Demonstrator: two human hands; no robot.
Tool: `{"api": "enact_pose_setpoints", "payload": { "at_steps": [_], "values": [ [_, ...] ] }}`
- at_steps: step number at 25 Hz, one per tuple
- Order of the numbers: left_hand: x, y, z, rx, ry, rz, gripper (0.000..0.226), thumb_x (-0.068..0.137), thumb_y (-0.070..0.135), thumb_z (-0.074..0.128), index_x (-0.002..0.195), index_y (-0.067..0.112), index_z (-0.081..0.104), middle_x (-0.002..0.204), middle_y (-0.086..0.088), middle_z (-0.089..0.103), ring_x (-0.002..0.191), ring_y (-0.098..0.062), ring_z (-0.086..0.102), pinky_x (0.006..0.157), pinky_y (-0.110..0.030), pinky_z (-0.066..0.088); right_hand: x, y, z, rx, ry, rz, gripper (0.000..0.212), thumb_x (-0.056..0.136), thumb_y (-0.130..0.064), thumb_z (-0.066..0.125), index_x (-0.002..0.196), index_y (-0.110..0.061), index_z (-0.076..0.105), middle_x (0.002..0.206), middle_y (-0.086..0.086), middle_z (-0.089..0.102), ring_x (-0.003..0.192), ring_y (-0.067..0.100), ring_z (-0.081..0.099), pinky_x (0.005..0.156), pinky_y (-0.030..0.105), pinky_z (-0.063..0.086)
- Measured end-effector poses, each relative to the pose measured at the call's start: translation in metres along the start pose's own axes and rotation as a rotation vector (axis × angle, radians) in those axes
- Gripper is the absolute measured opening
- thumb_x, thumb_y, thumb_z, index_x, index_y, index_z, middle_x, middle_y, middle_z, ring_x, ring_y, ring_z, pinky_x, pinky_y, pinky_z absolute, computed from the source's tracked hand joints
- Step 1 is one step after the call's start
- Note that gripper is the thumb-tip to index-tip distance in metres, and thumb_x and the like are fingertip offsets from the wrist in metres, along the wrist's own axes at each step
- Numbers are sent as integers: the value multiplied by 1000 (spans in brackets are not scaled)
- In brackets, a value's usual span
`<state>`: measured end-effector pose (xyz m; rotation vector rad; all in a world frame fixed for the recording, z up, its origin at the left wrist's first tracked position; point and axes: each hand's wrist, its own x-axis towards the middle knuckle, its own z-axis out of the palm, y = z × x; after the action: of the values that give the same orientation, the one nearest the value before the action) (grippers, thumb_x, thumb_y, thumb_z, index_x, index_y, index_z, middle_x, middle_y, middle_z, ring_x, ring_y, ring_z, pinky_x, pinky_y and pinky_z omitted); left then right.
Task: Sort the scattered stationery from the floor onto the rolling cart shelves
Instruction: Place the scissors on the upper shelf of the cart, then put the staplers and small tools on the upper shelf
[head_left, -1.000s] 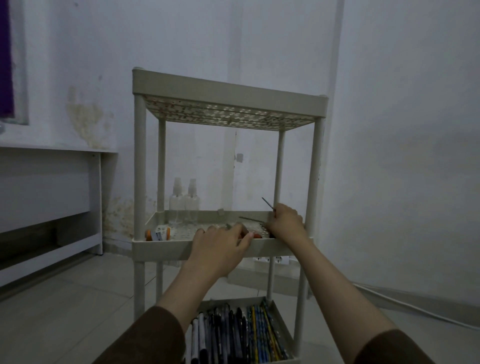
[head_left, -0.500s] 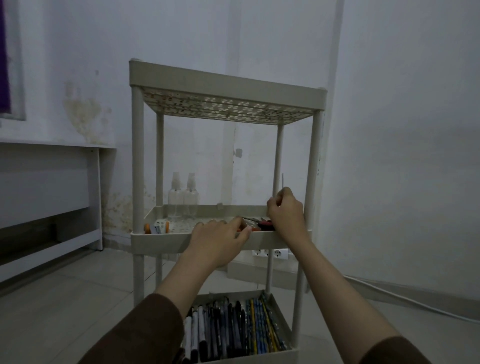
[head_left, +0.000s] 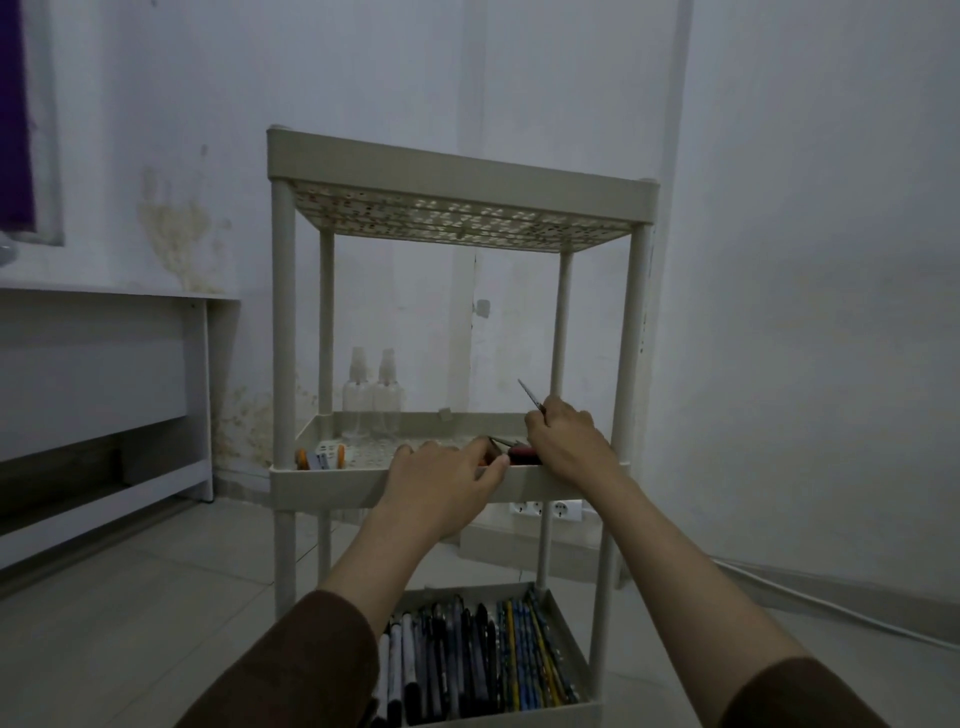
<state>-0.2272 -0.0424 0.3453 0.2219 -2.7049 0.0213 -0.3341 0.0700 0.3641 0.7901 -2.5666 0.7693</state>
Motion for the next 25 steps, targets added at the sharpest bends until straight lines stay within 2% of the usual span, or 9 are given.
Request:
{"api": "enact_pose_setpoints", "payload": {
  "at_steps": [4, 7, 8, 10, 12, 15, 19, 22, 25],
  "values": [
    [2, 1, 2, 42, 46, -10, 45, 97, 50, 15, 125, 27, 41, 118, -7, 62, 112, -27, 52, 94, -44, 32, 3, 3, 0, 152, 29, -13, 29, 99, -24, 32, 110, -2, 47, 119, 18, 52, 100, 27, 48, 84, 36, 39],
    [-2, 2, 4, 130, 61, -13, 45, 97, 44, 16, 132, 23, 36, 129, -10, 54, 118, -28, 46, 94, -41, 32, 4, 2, -3, 90, -1, 4, 40, 99, -34, 36, 124, -5, 48, 129, 16, 48, 115, 32, 46, 96, 38, 38],
    [-4, 2, 5, 128, 88, -9, 46, 97, 42, 18, 135, 21, 34, 133, -10, 50, 121, -27, 42, 96, -40, 30, 0, 0, -4, 80, 54, -32, 39, 99, -32, 36, 124, -6, 51, 129, 16, 49, 118, 34, 45, 98, 38, 37],
    [-11, -2, 10, -9, 254, 22, 44, 97, 40, 29, 134, 16, 37, 136, -8, 45, 128, -23, 33, 103, -36, 26, -15, -3, -8, 168, 243, -191, 30, 99, -18, 37, 114, -5, 59, 120, 15, 55, 113, 32, 48, 94, 33, 35],
    [-24, -5, 18, -159, 486, 141, 37, 95, 27, 43, 129, 10, 44, 135, -8, 44, 132, -23, 30, 110, -32, 20, -43, -3, -7, 228, 386, -368, 25, 97, -11, 38, 102, -5, 61, 105, 10, 58, 101, 23, 49, 86, 27, 33],
    [-55, 10, 44, -281, 675, 262, 31, 87, 8, 49, 117, 6, 54, 128, -11, 50, 128, -23, 35, 112, -33, 25, -96, 15, 2, 276, 427, -502, 27, 94, -17, 35, 92, -7, 60, 93, 4, 57, 92, 14, 46, 80, 24, 33],
    [-102, 56, 103, -434, 549, 380, 23, 84, 11, 43, 98, 9, 61, 113, -10, 57, 116, -21, 39, 102, -28, 29, -171, 73, 23, 283, 317, -467, 26, 93, -16, 35, 88, -8, 59, 87, 2, 56, 85, 14, 46, 77, 20, 33],
    [-135, 87, 166, -472, 343, 424, 22, 81, 11, 42, 89, 10, 63, 109, -9, 59, 113, -22, 39, 97, -30, 31, -230, 133, 51, 320, 105, -330, 21, 92, -7, 40, 87, -5, 60, 84, 3, 58, 82, 15, 51, 76, 21, 37],
    [-163, 114, 224, -541, 161, 401, 23, 82, 14, 40, 86, 13, 62, 107, -5, 58, 109, -19, 41, 95, -29, 30, -294, 192, 80, 326, -143, -159, 21, 92, -8, 41, 90, -10, 61, 82, -6, 57, 79, 6, 53, 73, 16, 39]
  ]
}}
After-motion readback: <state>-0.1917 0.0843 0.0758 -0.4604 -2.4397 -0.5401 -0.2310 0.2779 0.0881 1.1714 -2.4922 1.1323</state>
